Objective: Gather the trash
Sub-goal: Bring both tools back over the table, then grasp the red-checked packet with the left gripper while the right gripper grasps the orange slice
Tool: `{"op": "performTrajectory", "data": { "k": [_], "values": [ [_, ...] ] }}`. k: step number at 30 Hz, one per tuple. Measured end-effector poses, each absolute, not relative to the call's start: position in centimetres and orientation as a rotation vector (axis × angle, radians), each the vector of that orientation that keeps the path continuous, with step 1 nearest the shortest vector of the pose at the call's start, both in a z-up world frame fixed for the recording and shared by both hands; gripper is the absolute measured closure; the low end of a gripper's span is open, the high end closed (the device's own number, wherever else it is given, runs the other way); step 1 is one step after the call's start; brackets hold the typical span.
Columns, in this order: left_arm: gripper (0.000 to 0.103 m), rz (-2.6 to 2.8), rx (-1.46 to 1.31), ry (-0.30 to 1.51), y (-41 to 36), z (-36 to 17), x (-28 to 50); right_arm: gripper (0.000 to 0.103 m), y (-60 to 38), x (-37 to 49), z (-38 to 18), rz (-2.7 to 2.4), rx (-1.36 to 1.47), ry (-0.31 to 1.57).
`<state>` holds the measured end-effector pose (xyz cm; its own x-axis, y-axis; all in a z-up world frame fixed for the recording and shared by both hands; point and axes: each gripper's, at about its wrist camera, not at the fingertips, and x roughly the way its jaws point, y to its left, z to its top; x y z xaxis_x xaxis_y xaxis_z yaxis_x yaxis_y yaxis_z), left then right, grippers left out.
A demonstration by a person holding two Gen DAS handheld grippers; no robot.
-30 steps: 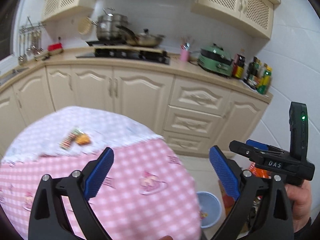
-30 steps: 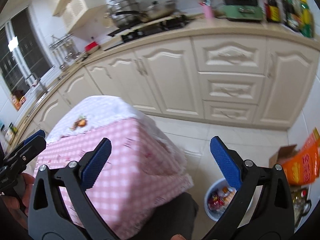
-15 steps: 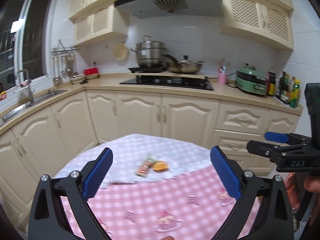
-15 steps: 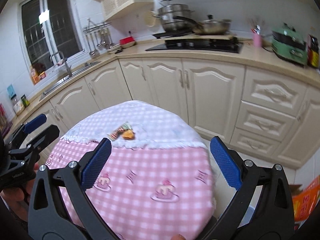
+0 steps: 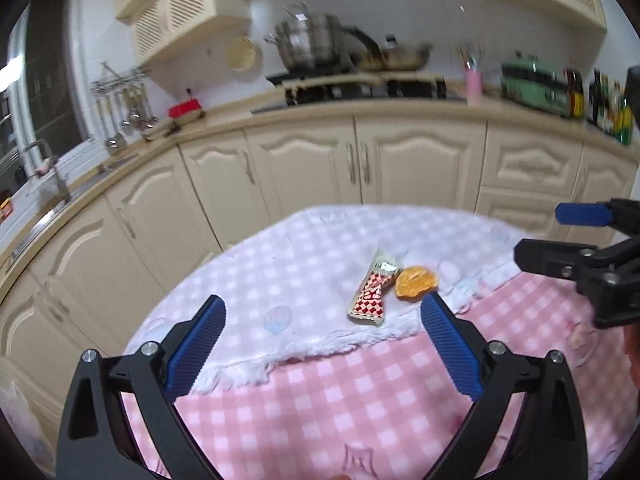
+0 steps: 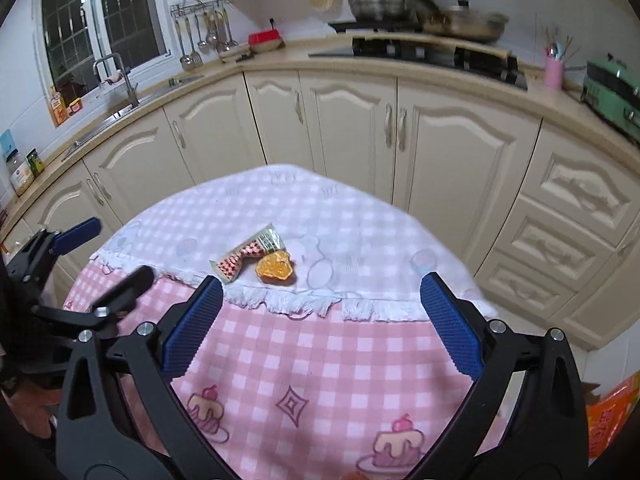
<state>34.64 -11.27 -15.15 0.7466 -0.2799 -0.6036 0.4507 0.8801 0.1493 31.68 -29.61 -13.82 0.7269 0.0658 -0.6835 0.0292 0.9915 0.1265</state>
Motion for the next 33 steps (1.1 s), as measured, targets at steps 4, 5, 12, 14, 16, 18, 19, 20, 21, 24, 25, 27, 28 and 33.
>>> {"op": "performTrajectory", "data": {
  "k": [4, 5, 12, 14, 16, 18, 19, 20, 21, 24, 25, 27, 28, 33],
  "values": [
    [0.007, -0.440, 0.368, 0.674, -13.6, -18.1, 38.2, 0.006, -30.4, 33.2, -15.5, 0.013, 0.154, 0.792],
    [0.007, -0.452, 0.385, 0.692, -14.2, -18.8, 38.9, 0.006, -30.6, 33.6, -15.8, 0.012, 0.157, 0.797],
    [0.066, -0.572, 0.325, 0.846, -15.5, -21.8, 42.6, 0.006, -30.4, 35.5, -17.0, 0.058, 0.154, 0.836],
    [0.086, -0.540, 0.304, 0.860, -14.7, -21.6, 42.5, 0.006, -30.0, 35.8, -17.1, 0.075, 0.150, 0.846],
    [0.088, -0.520, 0.288, 0.861, -13.8, -21.4, 41.9, 0.006, -29.2, 36.4, -17.4, 0.102, 0.140, 0.862],
    [0.088, -0.497, 0.247, 0.866, -12.6, -21.2, 41.4, 0.006, -27.9, 37.4, -17.9, 0.138, 0.120, 0.883],
    [0.088, -0.477, 0.223, 0.862, -11.8, -21.1, 41.2, 0.006, -27.3, 37.8, -18.2, 0.145, 0.104, 0.891],
    [0.088, -0.453, 0.184, 0.858, -10.8, -21.0, 41.1, 0.007, -26.4, 38.6, -18.8, 0.151, 0.074, 0.905],
    [0.088, -0.434, 0.146, 0.854, -9.9, -21.0, 41.1, 0.008, -25.6, 39.1, -19.3, 0.153, 0.052, 0.917],
    [0.088, -0.409, 0.054, 0.861, -7.8, -21.6, 41.3, 0.034, -24.4, 40.2, -20.6, 0.134, -0.003, 0.935],
    [0.088, -0.410, 0.042, 0.867, -7.5, -21.7, 41.4, 0.061, -23.9, 40.0, -20.6, 0.110, -0.051, 0.922],
    [0.088, -0.414, 0.011, 0.845, -6.8, -21.3, 41.4, 0.067, -23.9, 39.6, -20.4, 0.142, -0.013, 0.930],
    [0.088, -0.409, 0.015, 0.834, -6.8, -21.1, 41.4, 0.067, -23.8, 39.3, -20.3, 0.142, -0.010, 0.926],
    [0.088, -0.421, 0.039, 0.790, -7.1, -20.6, 40.9, 0.067, -23.9, 36.8, -18.4, 0.101, -0.011, 0.879]
  ]
}}
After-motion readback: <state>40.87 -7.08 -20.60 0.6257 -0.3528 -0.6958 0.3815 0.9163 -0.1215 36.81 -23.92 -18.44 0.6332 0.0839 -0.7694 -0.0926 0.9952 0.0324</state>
